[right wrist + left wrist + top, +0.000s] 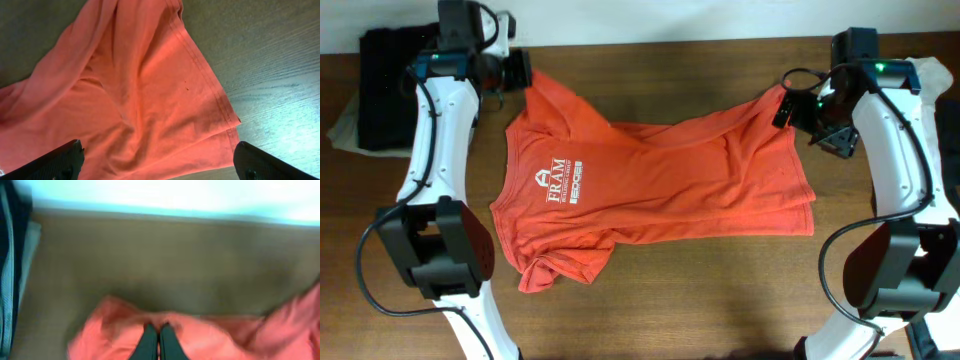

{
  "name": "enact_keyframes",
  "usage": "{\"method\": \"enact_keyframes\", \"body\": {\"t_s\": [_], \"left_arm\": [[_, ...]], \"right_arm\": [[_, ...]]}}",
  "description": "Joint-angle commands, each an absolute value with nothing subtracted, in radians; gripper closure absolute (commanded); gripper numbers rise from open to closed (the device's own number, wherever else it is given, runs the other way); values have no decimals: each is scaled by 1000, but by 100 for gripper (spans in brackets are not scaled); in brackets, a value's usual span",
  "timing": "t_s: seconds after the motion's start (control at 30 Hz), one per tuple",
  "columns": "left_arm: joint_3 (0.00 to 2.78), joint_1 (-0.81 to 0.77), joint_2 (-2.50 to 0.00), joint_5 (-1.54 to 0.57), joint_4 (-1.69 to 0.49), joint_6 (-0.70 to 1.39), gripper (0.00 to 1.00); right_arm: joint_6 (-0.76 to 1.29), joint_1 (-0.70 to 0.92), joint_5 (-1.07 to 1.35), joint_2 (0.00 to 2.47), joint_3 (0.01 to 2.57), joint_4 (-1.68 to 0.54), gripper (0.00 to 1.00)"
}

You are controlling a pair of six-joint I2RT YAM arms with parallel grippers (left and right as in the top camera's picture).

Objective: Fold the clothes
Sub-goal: 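Pull the left shoulder upward with the left gripper to straighten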

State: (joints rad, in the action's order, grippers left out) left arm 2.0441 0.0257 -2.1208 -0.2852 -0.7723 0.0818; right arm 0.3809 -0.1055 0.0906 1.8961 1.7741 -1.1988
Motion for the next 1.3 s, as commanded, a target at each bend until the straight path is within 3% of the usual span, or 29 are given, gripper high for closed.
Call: {"method": "enact_keyframes", "body": {"t_s": [0.0,0.3,0.33,0.37,0.4,0.43,0.6,0.9,1.1,1.27], "left_arm": [[2059,6,-2144,-286,-579,120,100],[2059,4,-2302,105,-146,253,99],[2059,4,-2334,122,-123,253,90],[2059,5,-2361,128,-111,253,67],[2059,5,-2394,128,-110,245,25],[2059,5,-2409,129,-125,238,1],[2107,6,-2349,127,-263,181,1],[2174,-13,-2211,-154,-931,189,1],[2135,-54,-2323,-166,-976,279,1],[2135,-71,-2442,-199,-869,342,1]], "right_arm": [[374,-98,94,1907,1763,-1197,1],[374,-98,93,1907,1763,-1236,1],[374,-98,93,1907,1760,-1235,1],[374,-98,93,1907,1760,-1235,1],[374,-98,93,1907,1757,-1234,1],[374,-98,93,1907,1757,-1234,1],[374,-98,93,1907,1757,-1225,1],[375,-98,139,1907,1757,-1166,1],[375,-82,189,1907,1755,-1171,1],[374,-17,174,1907,1755,-1166,1]]}}
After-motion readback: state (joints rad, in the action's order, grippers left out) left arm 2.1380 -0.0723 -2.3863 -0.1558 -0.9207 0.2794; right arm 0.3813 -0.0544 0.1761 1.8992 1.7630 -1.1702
